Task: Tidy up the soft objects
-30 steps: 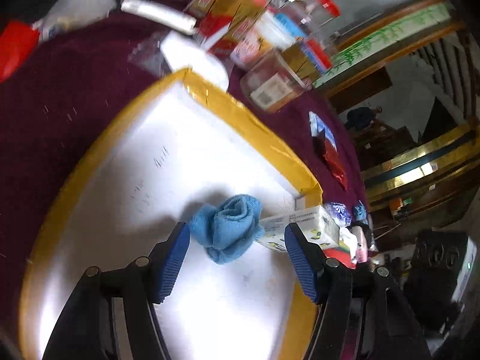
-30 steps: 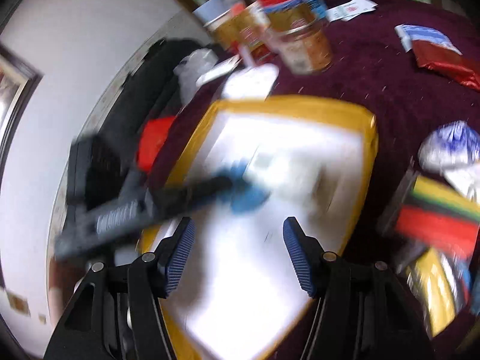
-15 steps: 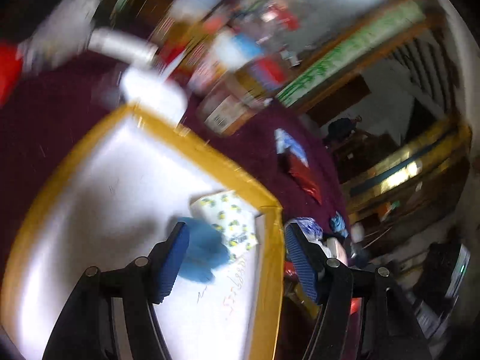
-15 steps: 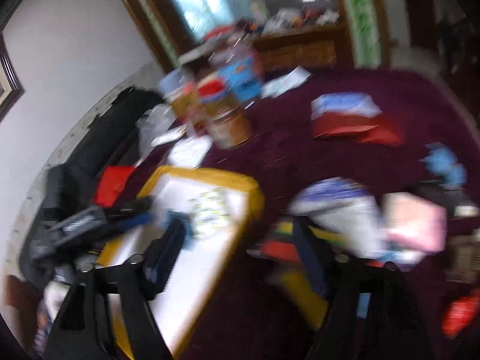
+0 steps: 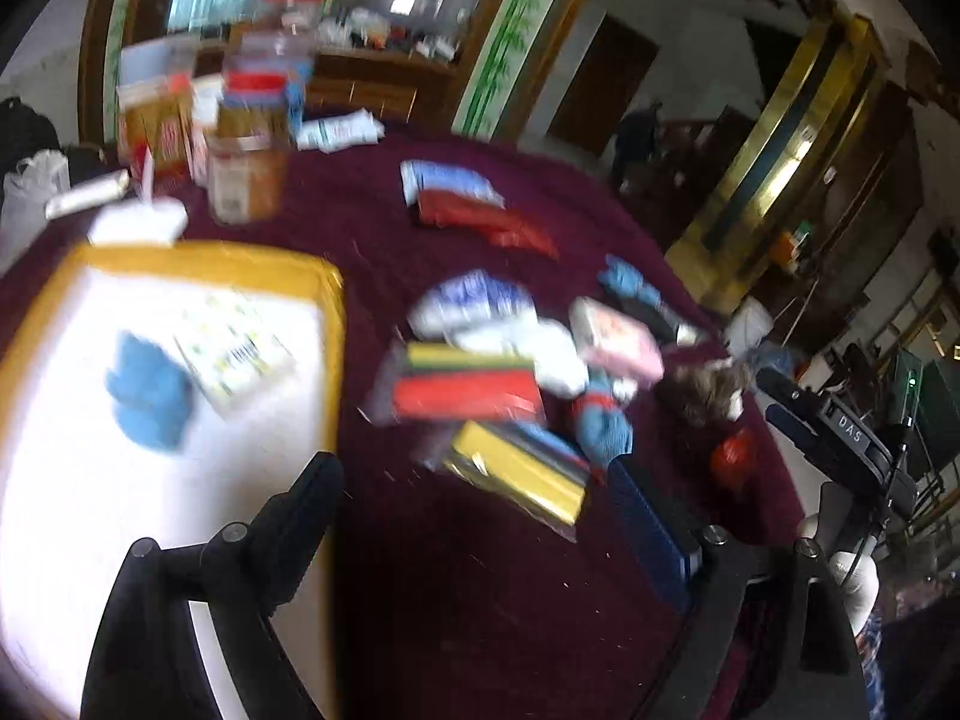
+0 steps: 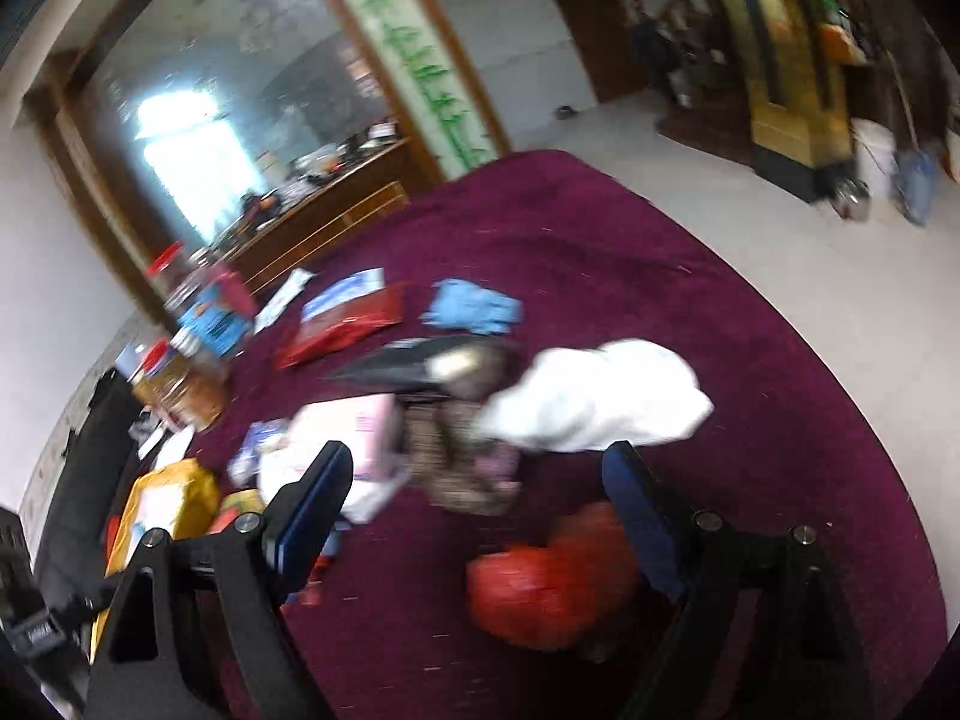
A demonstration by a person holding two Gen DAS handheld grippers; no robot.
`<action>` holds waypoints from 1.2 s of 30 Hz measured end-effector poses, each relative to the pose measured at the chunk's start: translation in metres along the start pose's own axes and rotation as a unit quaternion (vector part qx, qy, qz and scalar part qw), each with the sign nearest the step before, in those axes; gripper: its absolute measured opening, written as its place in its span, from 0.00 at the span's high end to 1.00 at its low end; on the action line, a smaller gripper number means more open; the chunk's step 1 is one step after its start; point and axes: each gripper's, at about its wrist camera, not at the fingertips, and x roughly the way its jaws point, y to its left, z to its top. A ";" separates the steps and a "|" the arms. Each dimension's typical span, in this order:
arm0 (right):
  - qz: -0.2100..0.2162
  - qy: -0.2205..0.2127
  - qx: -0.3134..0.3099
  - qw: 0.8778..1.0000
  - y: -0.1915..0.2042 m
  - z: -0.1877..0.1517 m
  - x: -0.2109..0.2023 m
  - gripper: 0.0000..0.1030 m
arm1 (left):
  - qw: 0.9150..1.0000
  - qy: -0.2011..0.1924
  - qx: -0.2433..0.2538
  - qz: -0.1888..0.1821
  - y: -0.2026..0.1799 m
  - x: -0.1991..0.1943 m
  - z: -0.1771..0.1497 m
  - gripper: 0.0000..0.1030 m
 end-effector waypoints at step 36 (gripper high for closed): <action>-0.006 0.022 -0.040 0.999 0.007 -0.023 0.016 0.18 | 0.998 0.000 0.059 0.012 -0.042 0.038 0.016 0.90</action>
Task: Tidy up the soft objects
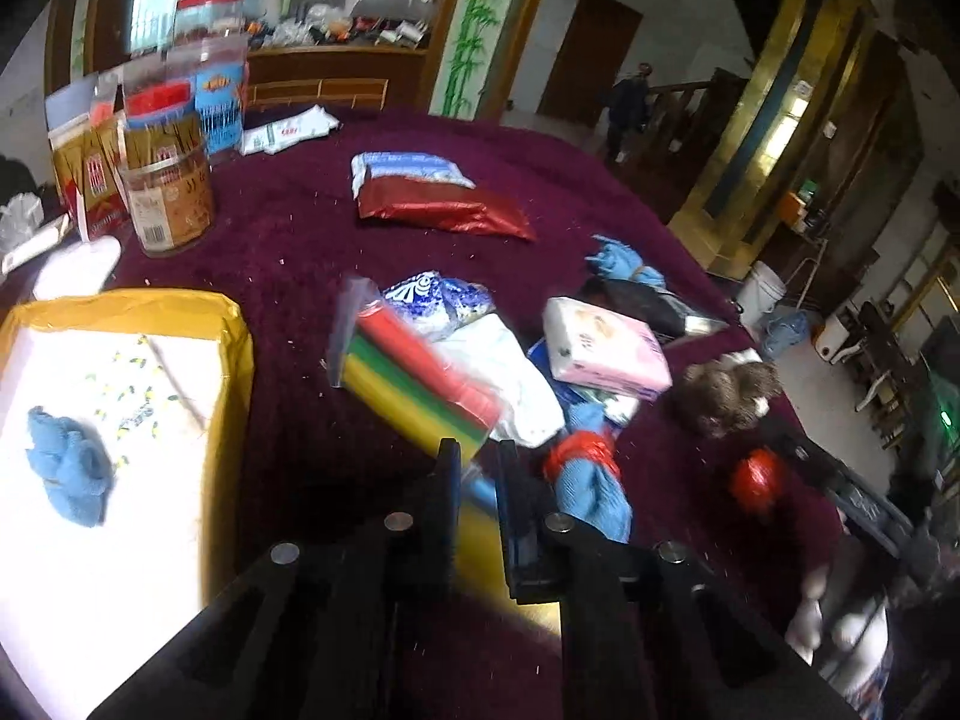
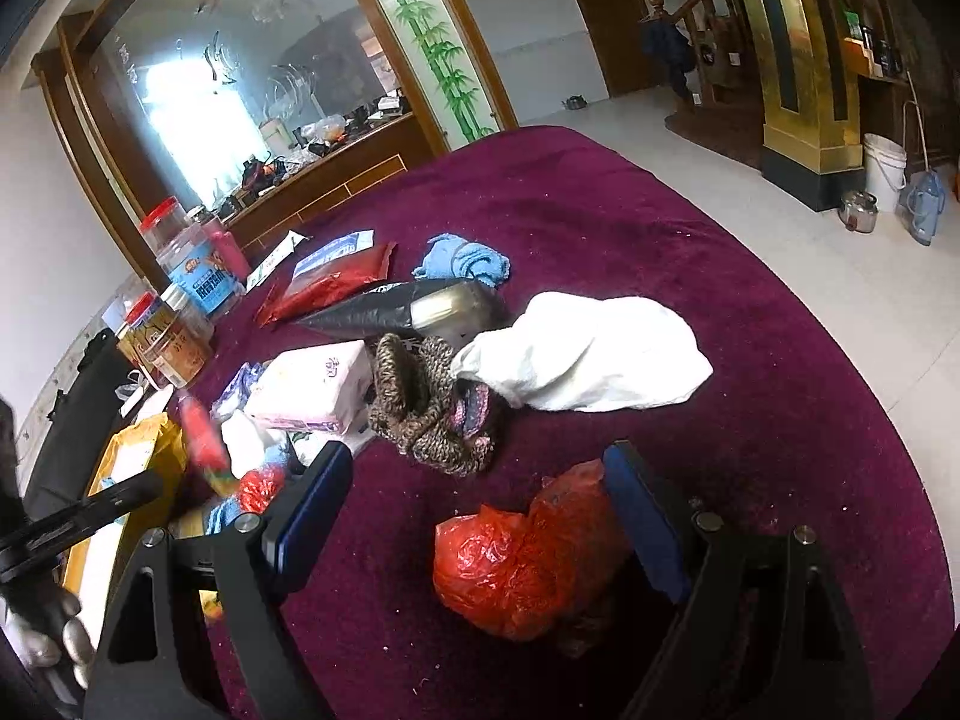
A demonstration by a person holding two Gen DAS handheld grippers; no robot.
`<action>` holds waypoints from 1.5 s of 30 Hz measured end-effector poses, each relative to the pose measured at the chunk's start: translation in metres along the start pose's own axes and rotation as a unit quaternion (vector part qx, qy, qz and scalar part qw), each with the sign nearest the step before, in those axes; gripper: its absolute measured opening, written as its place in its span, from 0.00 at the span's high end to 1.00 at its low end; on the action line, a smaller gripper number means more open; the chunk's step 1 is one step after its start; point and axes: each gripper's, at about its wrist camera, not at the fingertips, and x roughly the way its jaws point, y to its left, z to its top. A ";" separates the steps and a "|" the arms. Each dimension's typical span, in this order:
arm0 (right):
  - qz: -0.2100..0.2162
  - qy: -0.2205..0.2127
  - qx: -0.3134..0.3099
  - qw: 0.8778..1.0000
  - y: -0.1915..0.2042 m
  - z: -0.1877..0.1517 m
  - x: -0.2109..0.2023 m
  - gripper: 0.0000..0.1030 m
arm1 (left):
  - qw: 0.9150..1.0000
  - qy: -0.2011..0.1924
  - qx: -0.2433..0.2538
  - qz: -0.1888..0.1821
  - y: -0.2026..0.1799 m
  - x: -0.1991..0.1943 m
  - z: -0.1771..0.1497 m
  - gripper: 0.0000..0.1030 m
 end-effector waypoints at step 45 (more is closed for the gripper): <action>-0.018 0.004 0.000 1.000 0.001 -0.002 0.002 0.18 | 0.999 0.003 -0.005 -0.041 -0.001 -0.038 -0.062 0.82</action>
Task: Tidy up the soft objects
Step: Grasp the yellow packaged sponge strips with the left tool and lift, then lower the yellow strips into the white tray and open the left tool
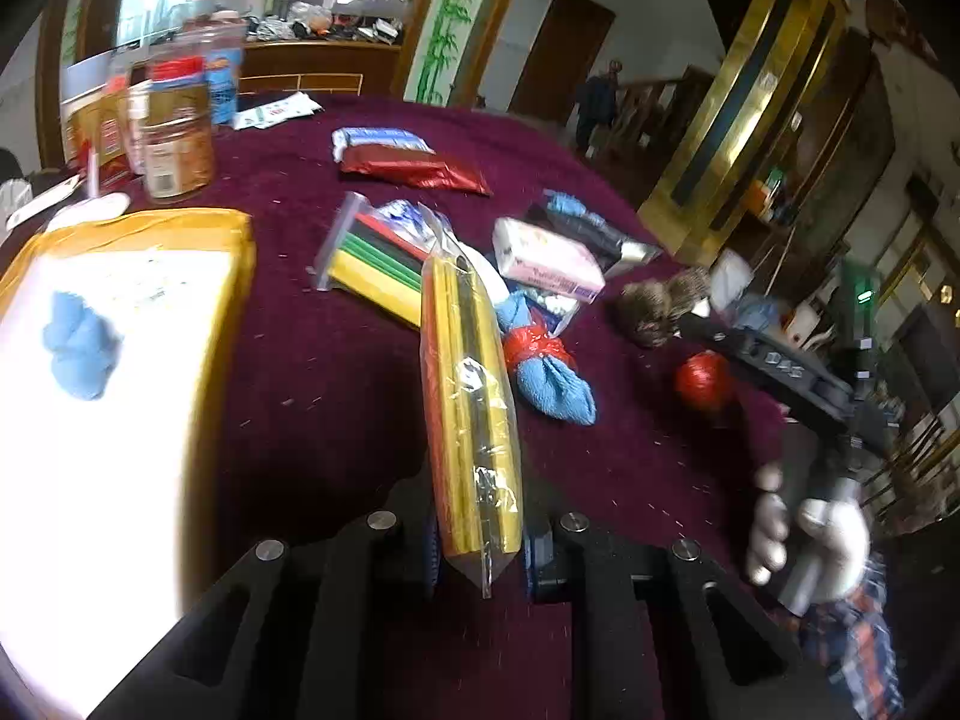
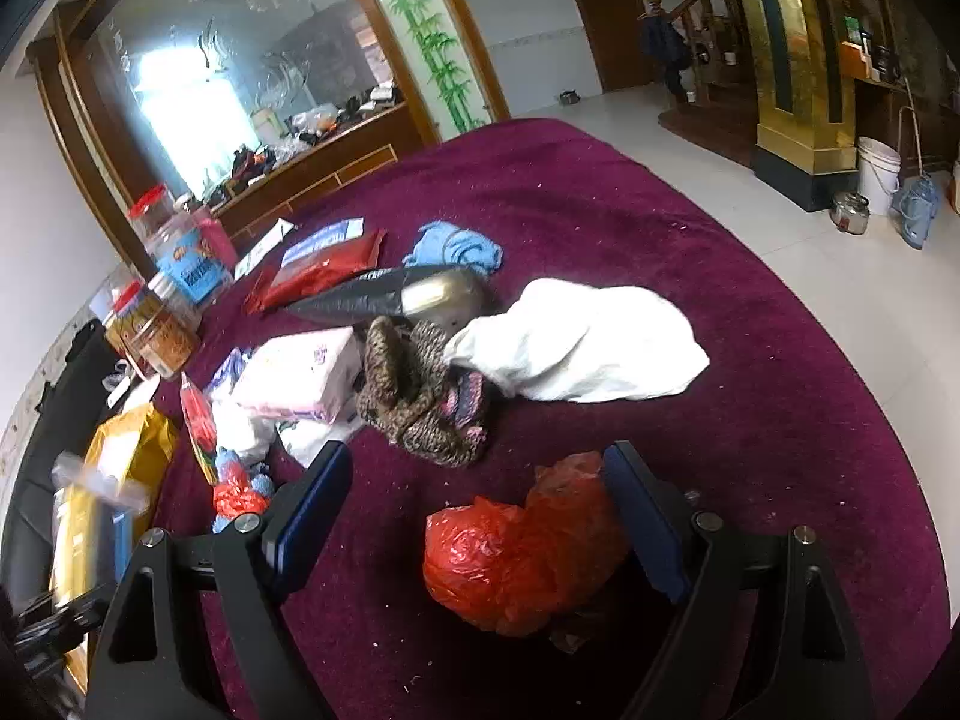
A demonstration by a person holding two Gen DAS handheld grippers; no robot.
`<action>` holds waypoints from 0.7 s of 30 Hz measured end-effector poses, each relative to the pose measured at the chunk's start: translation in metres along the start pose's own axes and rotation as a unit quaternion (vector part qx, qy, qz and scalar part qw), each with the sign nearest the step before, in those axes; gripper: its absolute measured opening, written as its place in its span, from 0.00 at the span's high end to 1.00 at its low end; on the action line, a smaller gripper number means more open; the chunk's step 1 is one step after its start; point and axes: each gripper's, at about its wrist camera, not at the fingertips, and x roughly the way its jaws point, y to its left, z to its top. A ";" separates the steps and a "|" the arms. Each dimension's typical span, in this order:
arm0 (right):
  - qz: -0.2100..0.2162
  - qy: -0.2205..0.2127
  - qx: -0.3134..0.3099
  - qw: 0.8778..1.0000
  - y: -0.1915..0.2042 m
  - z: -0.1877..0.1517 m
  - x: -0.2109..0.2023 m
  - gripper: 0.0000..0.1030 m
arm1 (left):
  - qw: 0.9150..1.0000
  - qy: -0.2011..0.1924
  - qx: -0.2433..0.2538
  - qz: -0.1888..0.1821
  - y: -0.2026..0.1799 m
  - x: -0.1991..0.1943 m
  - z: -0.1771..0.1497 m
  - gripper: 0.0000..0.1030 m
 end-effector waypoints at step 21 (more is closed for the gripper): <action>-0.066 -0.042 -0.027 0.997 -0.013 0.000 -0.068 0.18 | 0.981 0.044 -0.146 0.120 0.184 -0.045 0.005 0.81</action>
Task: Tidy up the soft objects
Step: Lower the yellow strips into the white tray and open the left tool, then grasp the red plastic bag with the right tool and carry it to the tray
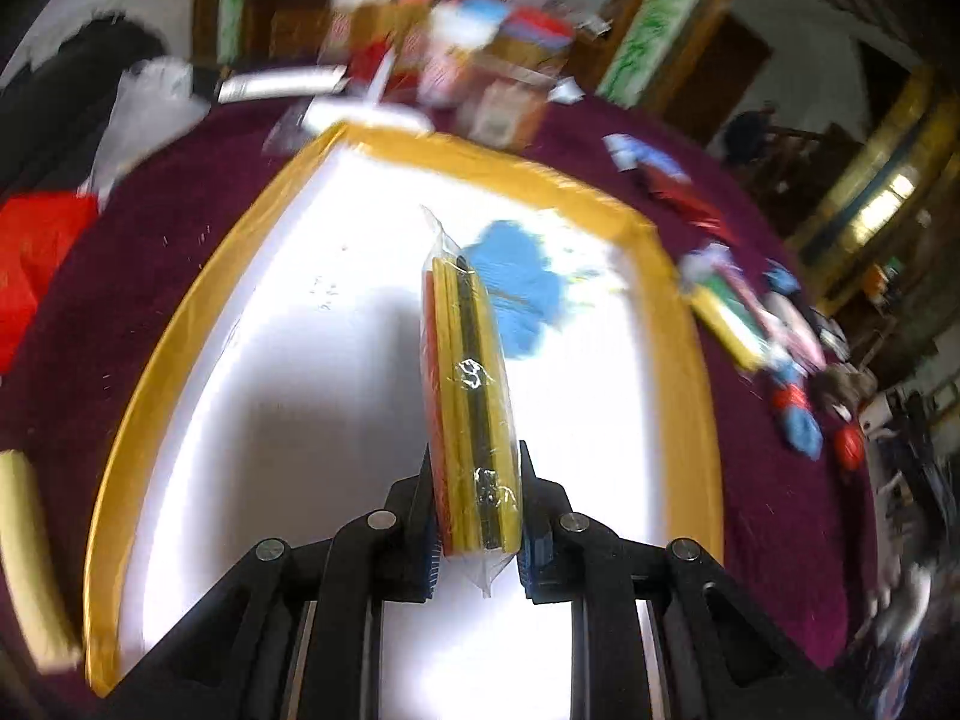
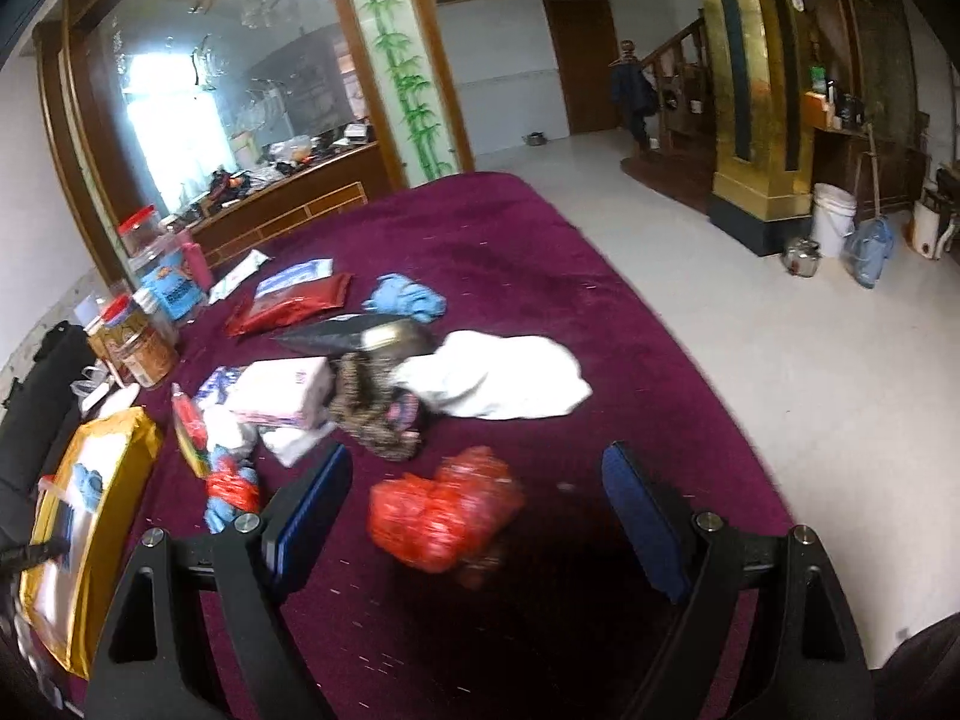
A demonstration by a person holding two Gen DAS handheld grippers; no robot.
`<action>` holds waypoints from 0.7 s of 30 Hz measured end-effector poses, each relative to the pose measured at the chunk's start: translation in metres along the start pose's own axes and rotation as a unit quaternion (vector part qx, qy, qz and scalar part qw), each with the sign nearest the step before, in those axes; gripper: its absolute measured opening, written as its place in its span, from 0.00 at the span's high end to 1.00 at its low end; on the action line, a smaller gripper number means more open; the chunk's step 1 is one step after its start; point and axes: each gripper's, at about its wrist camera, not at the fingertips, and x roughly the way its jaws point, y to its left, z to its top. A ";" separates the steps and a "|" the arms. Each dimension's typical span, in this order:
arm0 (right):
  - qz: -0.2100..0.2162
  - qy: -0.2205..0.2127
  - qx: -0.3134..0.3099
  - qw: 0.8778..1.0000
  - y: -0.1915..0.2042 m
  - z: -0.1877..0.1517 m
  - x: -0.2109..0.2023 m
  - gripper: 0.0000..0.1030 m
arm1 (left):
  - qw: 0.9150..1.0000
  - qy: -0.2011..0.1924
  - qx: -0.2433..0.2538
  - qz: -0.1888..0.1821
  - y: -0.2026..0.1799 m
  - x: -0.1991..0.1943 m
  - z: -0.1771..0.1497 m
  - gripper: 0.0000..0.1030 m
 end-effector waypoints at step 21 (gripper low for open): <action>0.033 0.080 -0.018 0.996 0.021 0.012 0.047 0.18 | 0.992 -0.087 -0.068 -0.056 0.019 -0.049 0.016 0.34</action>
